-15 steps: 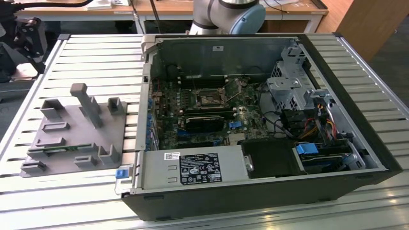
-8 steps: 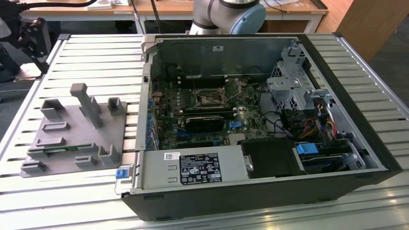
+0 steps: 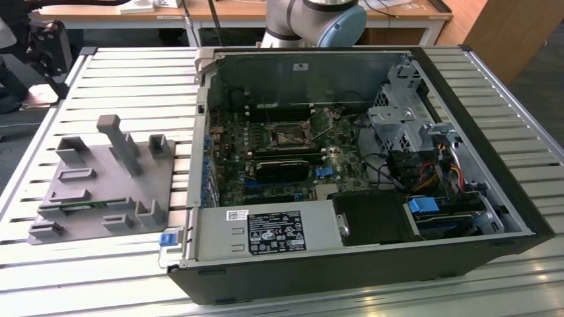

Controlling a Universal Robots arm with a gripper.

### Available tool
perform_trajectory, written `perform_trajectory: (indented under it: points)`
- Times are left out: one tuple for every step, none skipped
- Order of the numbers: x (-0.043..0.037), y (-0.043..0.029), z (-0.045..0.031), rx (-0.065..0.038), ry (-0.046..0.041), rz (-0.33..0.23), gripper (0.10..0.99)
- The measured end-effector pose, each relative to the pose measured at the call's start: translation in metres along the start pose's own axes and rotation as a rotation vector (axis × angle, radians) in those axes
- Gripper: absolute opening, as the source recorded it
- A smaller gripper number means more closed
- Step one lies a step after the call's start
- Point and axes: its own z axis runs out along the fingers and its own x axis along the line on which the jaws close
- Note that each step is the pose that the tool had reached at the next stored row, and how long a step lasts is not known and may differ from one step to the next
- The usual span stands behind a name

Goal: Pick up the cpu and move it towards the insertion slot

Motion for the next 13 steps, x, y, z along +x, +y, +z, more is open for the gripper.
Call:
perform_trajectory:
  points:
    - [-0.0005,0.0000,-0.0011,0.000,0.0000,0.000,0.537]
    - [-0.0011,0.0000,-0.0021,0.000,-0.0001,0.000,0.537]
    - [-0.0017,0.0000,-0.0028,0.000,-0.0002,0.000,0.537]
    - [-0.0025,0.0000,-0.0031,0.000,-0.0003,0.000,0.537]
    - [-0.0035,0.0000,-0.0034,0.000,-0.0002,0.000,0.537]
    - [-0.0048,-0.0001,-0.0036,0.000,-0.0001,0.000,0.537]
    - [-0.0061,-0.0002,-0.0036,0.000,-0.0001,0.000,0.537]
    - [-0.0075,-0.0003,-0.0037,0.000,-0.0002,0.000,0.537]
    - [-0.0091,-0.0004,-0.0038,0.000,0.0000,0.000,0.537]
    - [-0.0106,-0.0005,-0.0038,0.000,0.0000,0.000,0.537]
    - [-0.0121,-0.0006,-0.0038,0.000,-0.0001,0.000,0.537]
    - [-0.0135,-0.0007,-0.0039,0.000,-0.0001,0.000,0.537]
    - [-0.0149,-0.0007,-0.0039,0.000,-0.0001,0.000,0.537]
